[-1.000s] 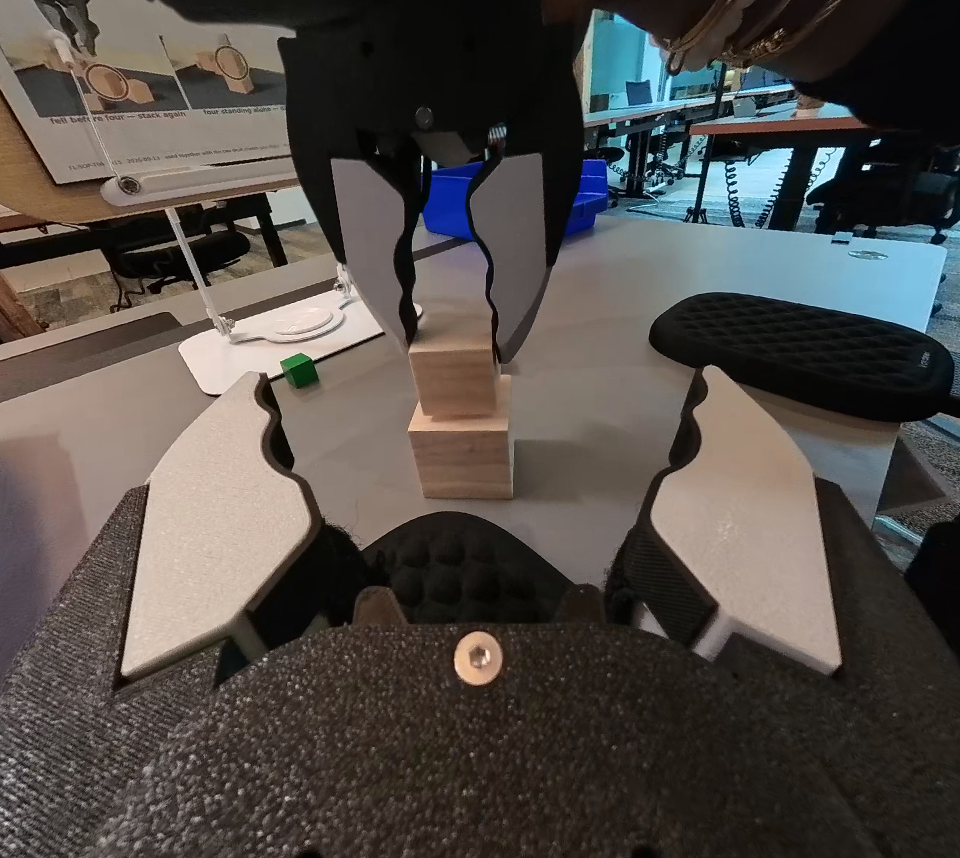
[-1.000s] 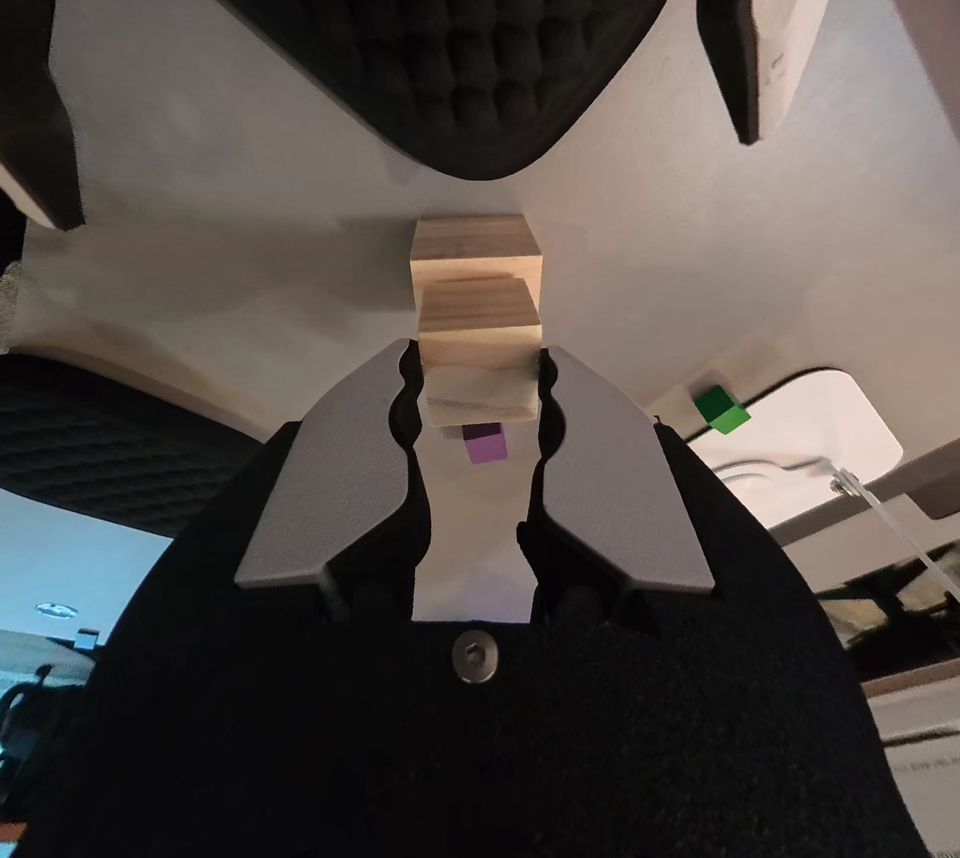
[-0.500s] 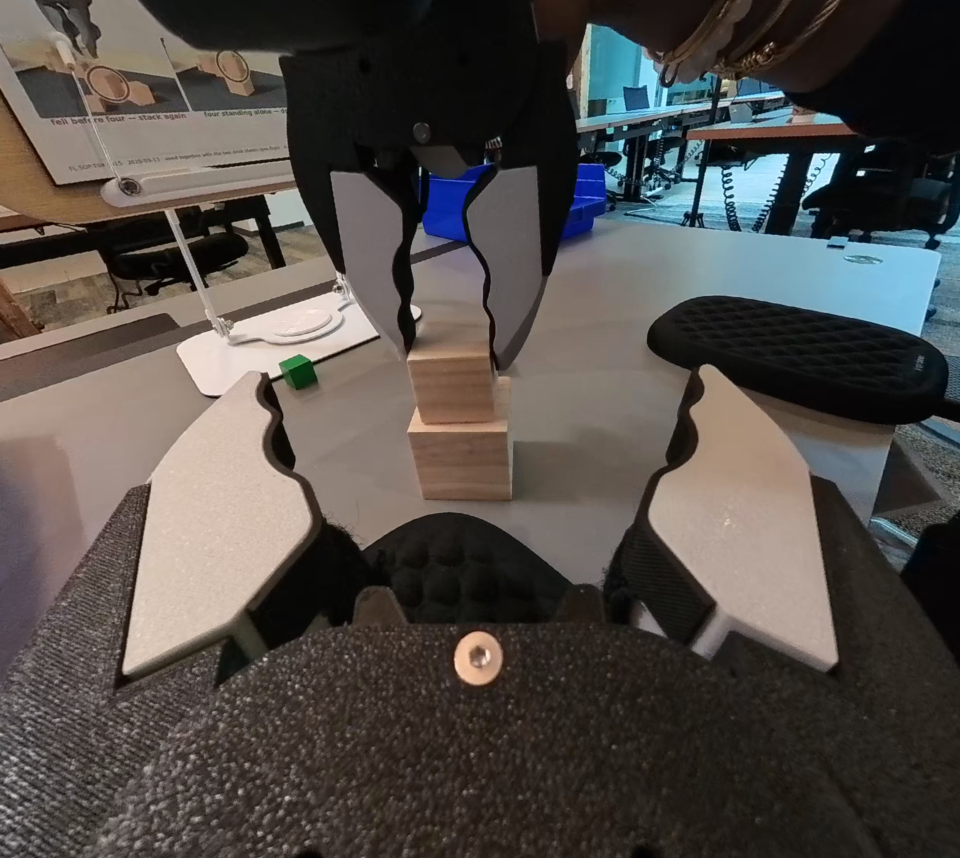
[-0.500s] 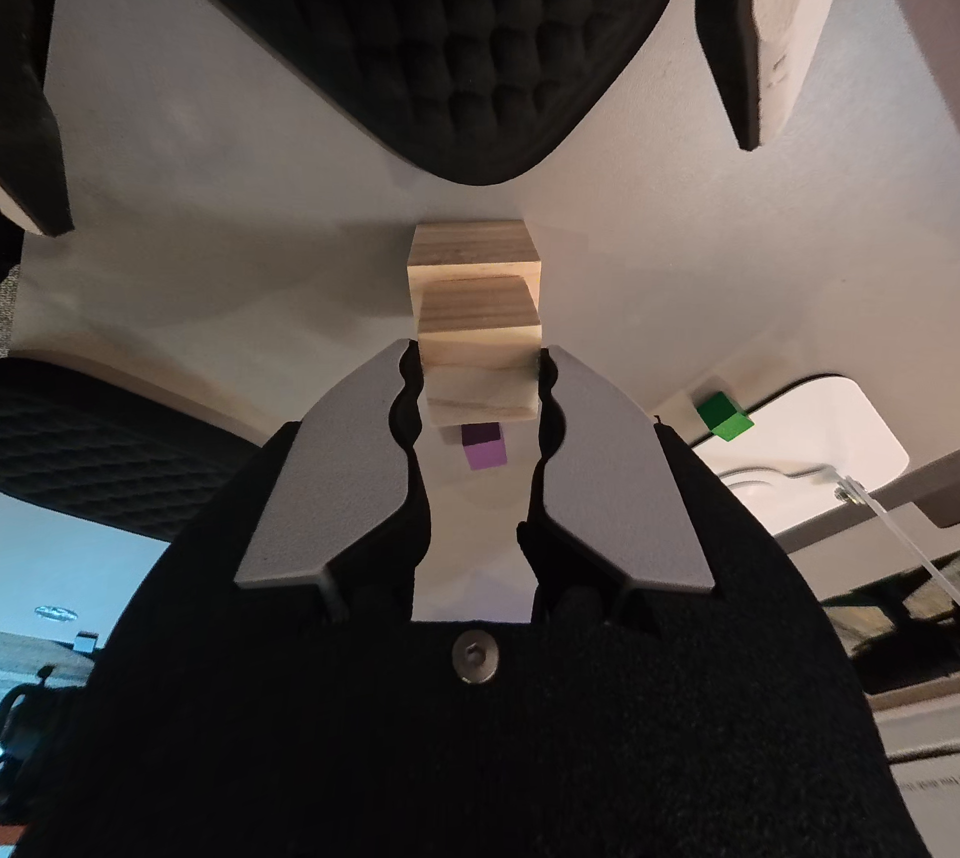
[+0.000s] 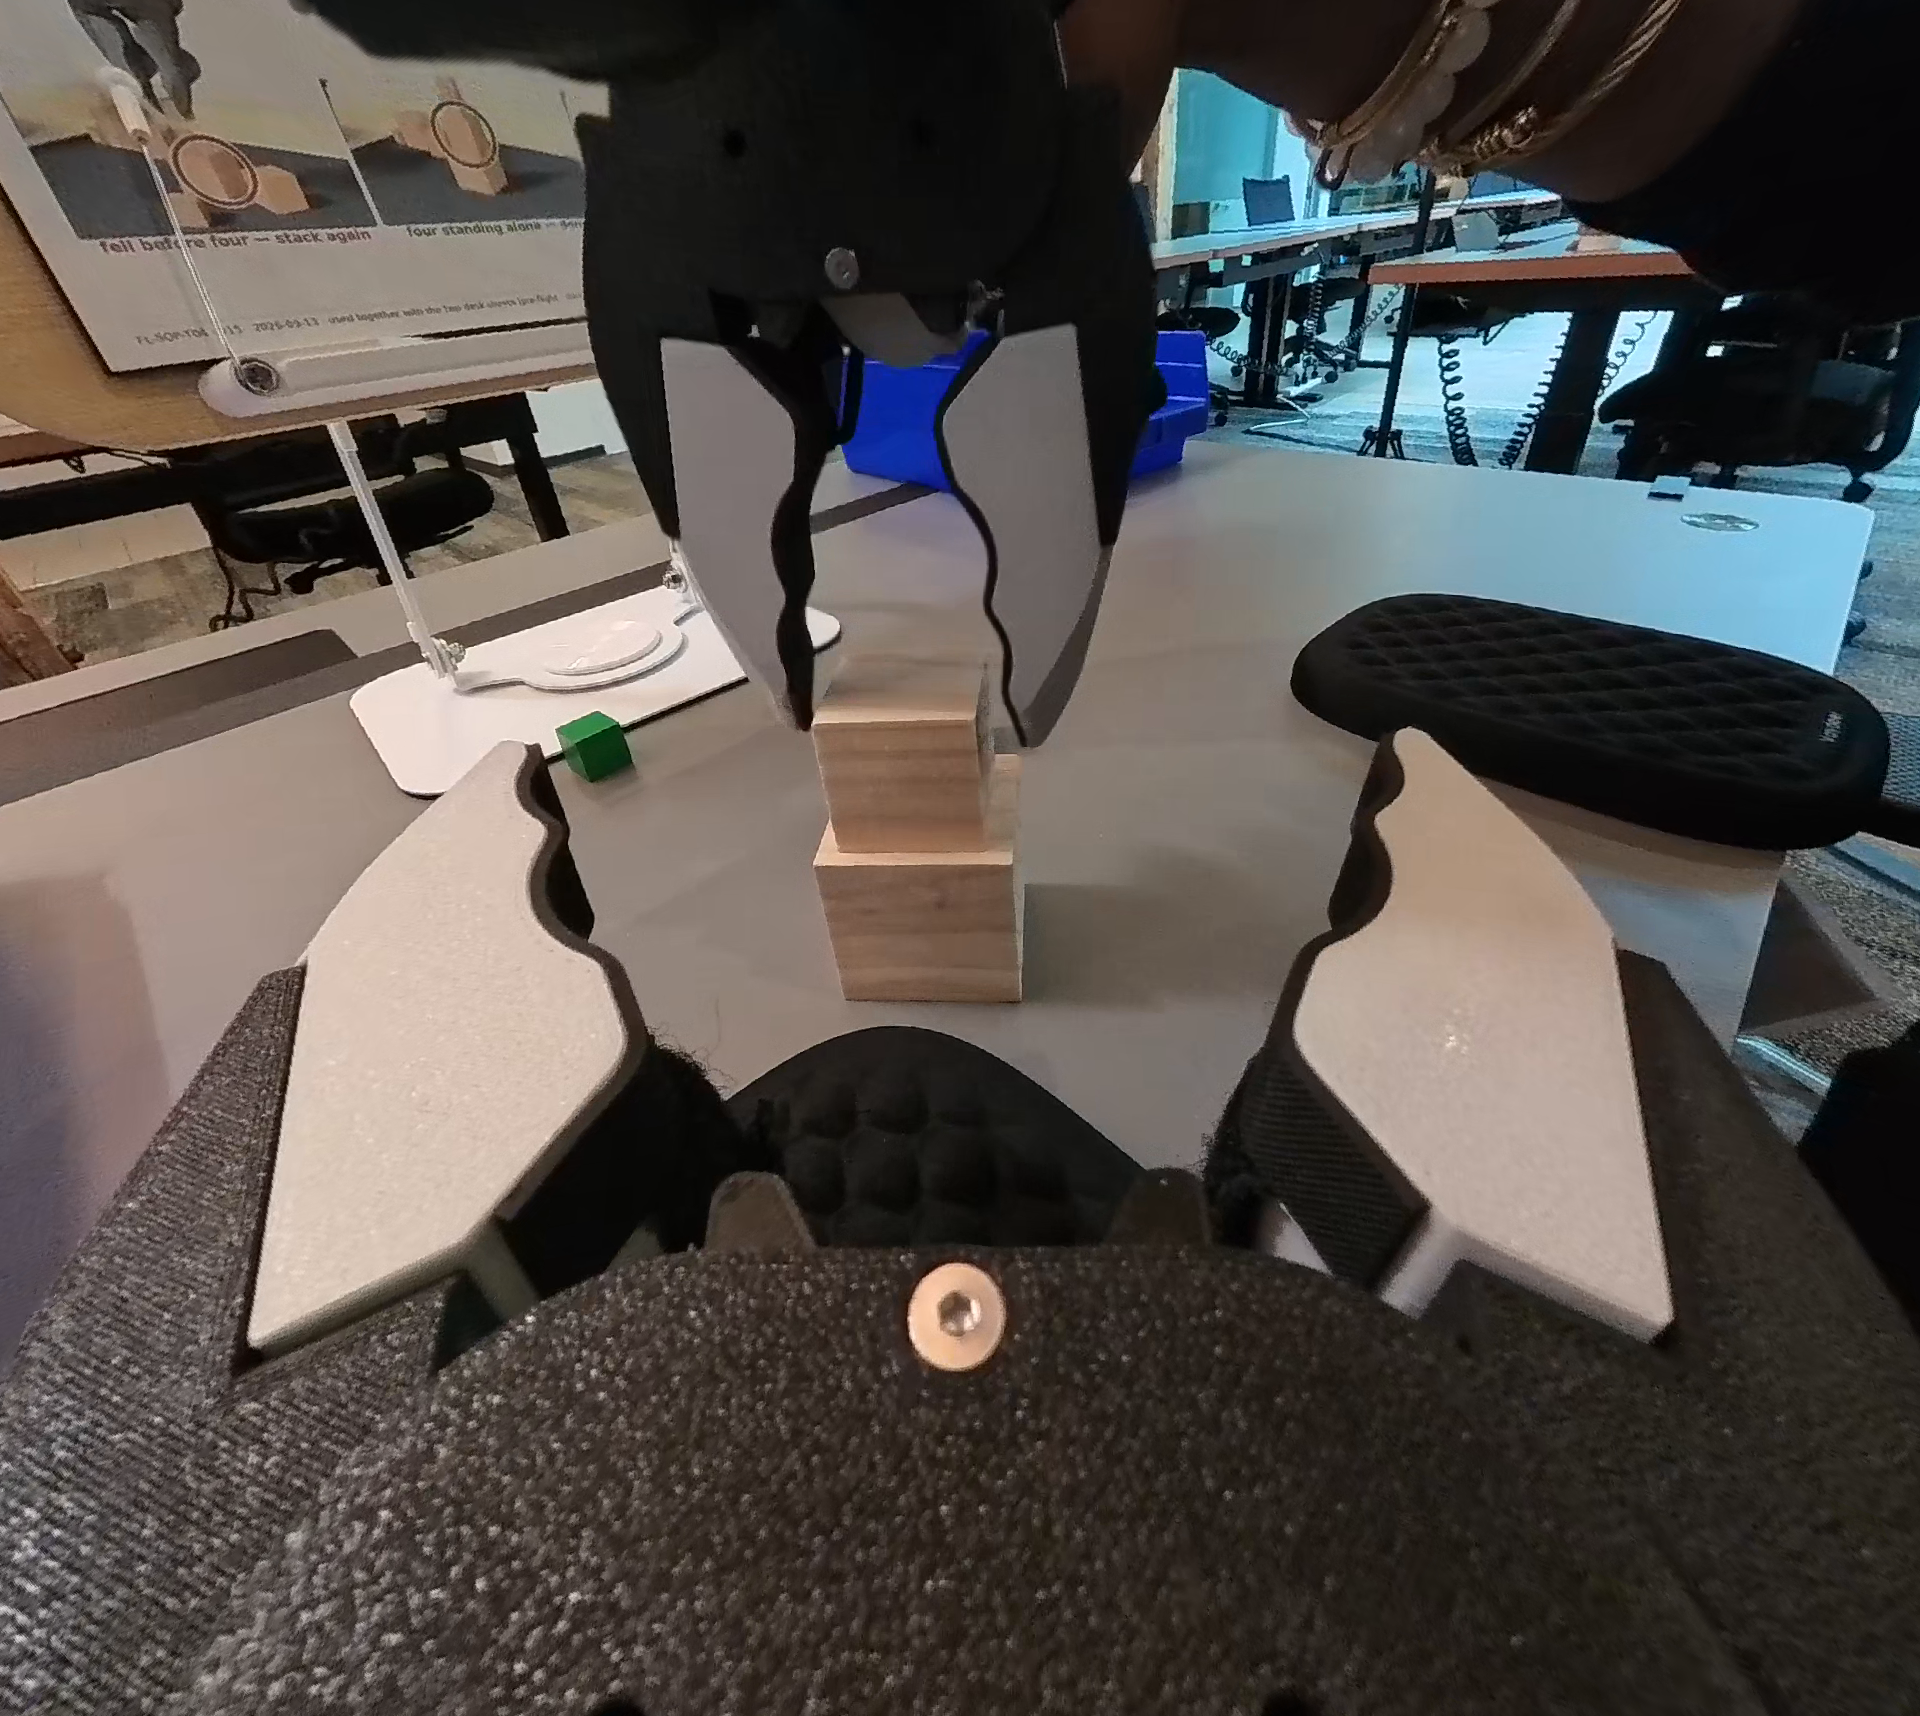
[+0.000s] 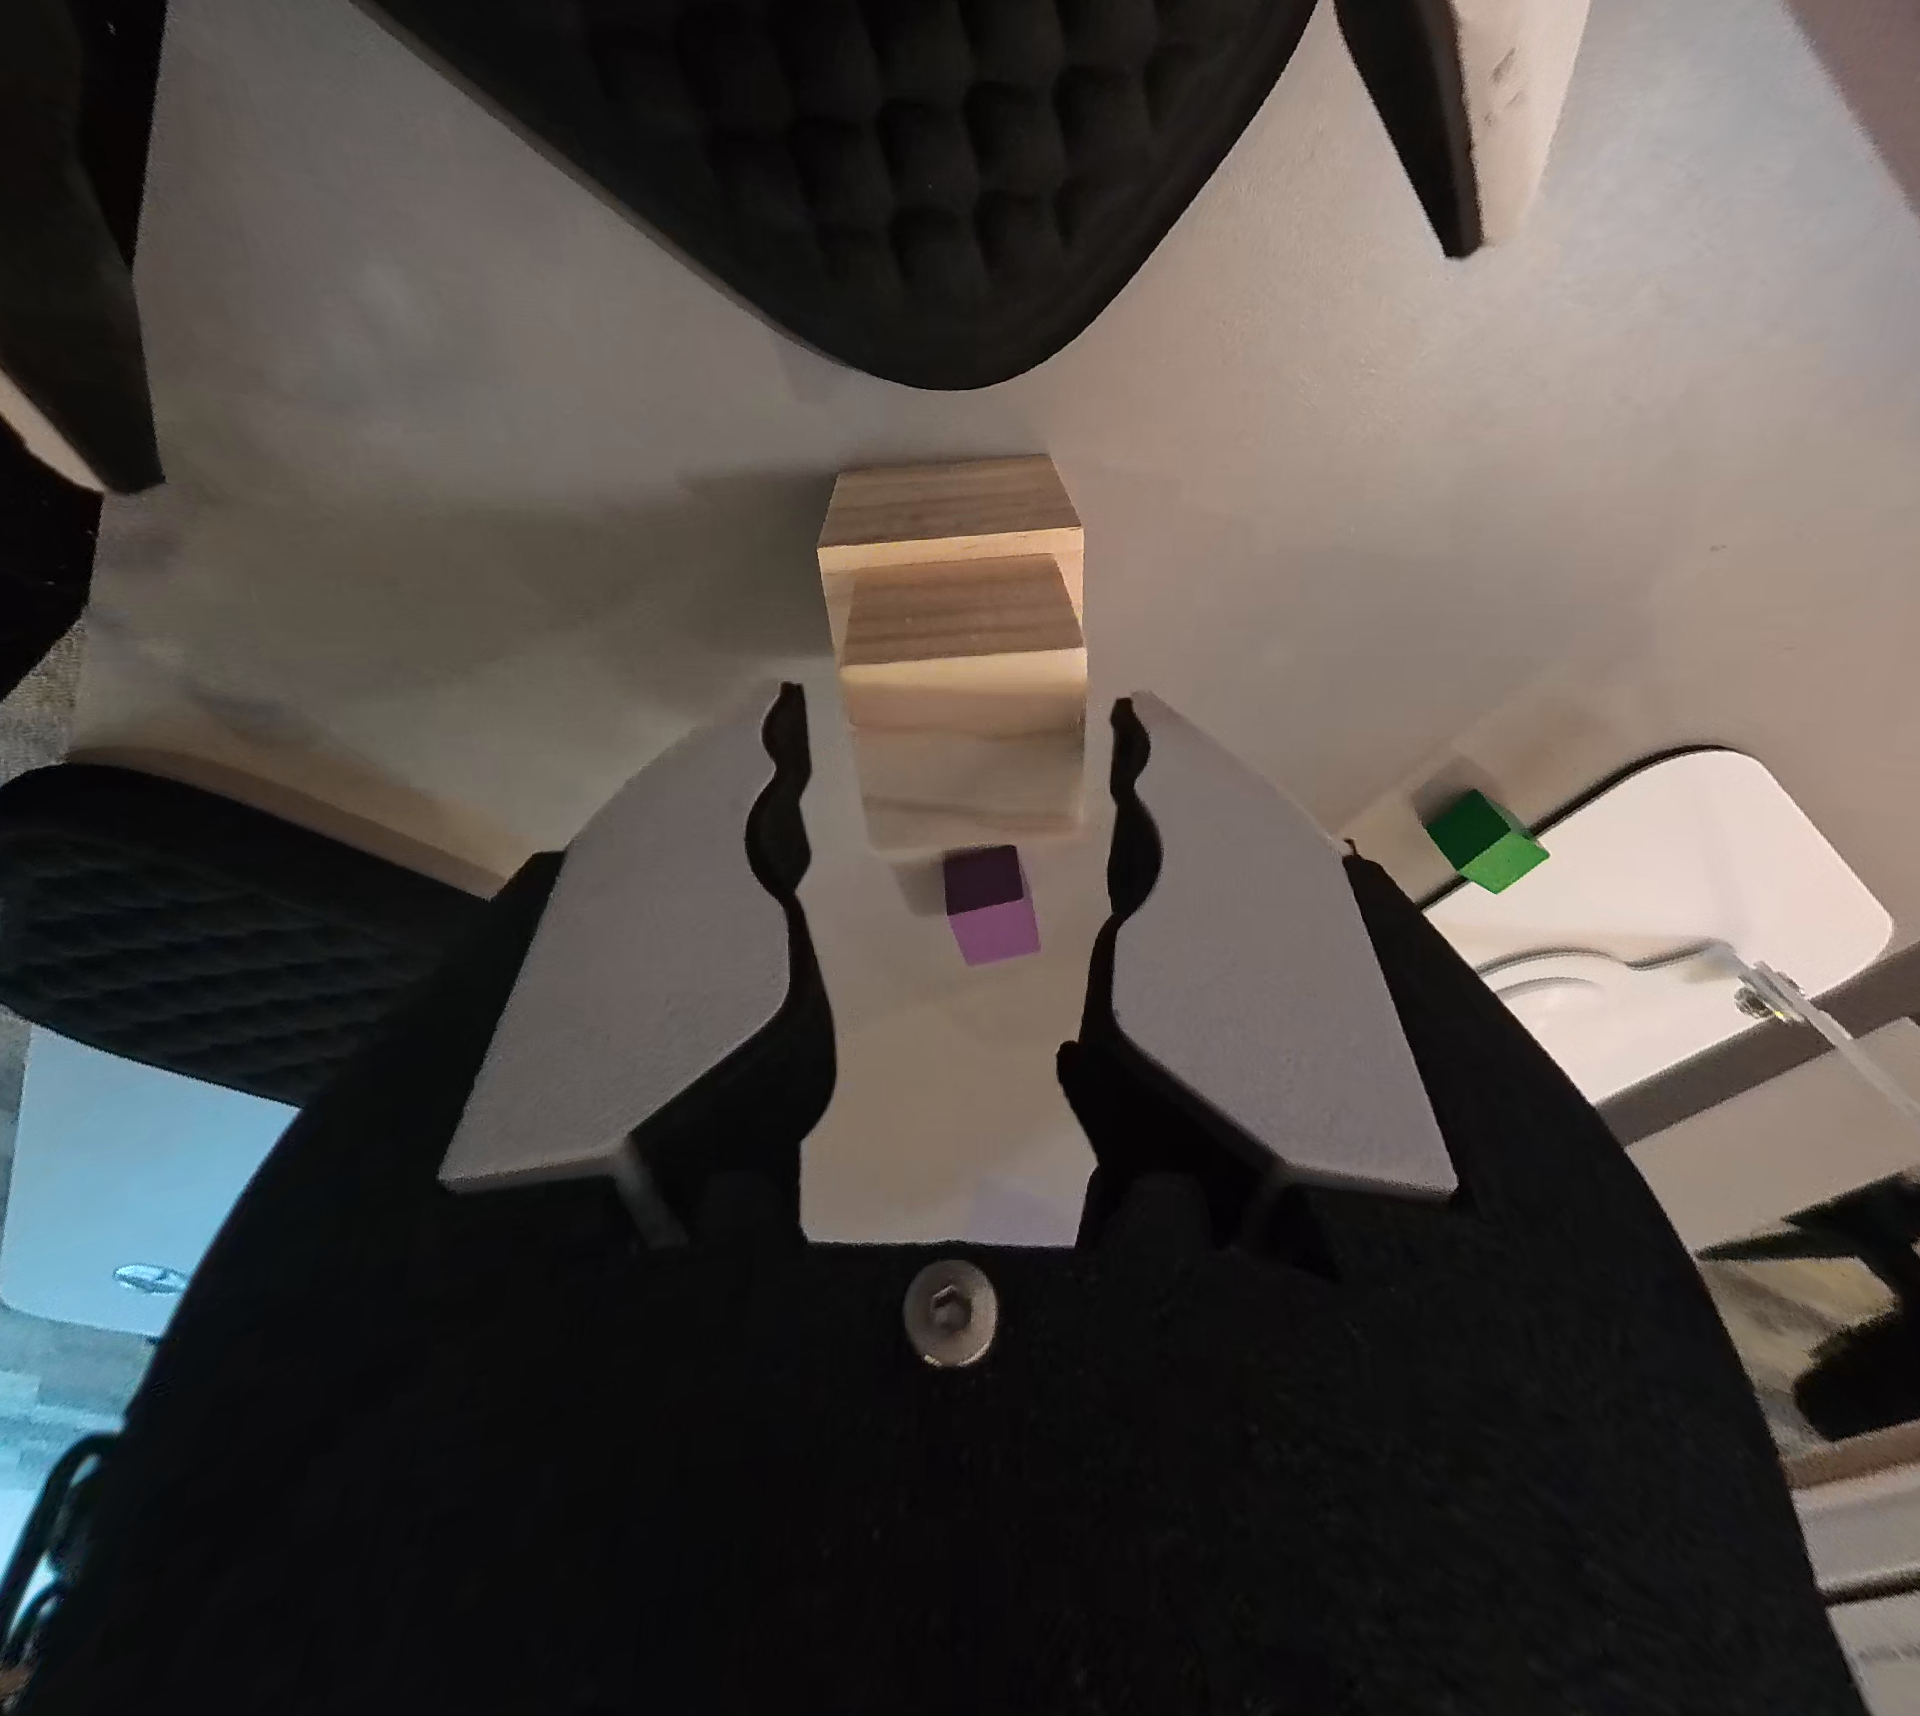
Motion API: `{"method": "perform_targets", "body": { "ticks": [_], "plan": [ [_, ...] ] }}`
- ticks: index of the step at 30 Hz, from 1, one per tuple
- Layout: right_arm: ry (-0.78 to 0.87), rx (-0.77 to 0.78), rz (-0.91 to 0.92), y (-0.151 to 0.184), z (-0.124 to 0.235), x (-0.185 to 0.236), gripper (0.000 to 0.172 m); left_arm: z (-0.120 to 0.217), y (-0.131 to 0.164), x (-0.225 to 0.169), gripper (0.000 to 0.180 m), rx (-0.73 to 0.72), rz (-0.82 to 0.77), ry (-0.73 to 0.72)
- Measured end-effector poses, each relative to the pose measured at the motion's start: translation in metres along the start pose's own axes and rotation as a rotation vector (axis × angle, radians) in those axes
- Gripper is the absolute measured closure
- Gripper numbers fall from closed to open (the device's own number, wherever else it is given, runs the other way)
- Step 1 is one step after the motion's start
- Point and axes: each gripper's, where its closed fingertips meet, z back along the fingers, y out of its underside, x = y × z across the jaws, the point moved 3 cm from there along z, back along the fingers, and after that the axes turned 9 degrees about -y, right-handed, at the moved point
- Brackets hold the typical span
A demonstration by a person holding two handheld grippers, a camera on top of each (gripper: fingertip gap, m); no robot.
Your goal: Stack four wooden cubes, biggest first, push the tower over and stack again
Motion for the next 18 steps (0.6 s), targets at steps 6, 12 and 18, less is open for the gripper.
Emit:
{"method": "perform_targets", "body": {
  "ticks": [6, 12, 18],
  "plan": [
    [0.024, -0.077, -0.019, 0.014, 0.017, 0.003, 0.102, 0.0, 0.0, 0.0, 0.041, -0.004, 0.0, 0.0],
    [0.132, -0.18, 0.062, 0.058, 0.019, -0.002, 0.114, 0.0, 0.0, 0.0, 0.042, -0.002, -0.003, -0.002],
    [0.081, -0.103, 0.07, 0.107, -0.032, -0.003, 0.122, 0.0, 0.0, 0.0, 0.043, -0.004, -0.002, 0.0]
  ]
}}
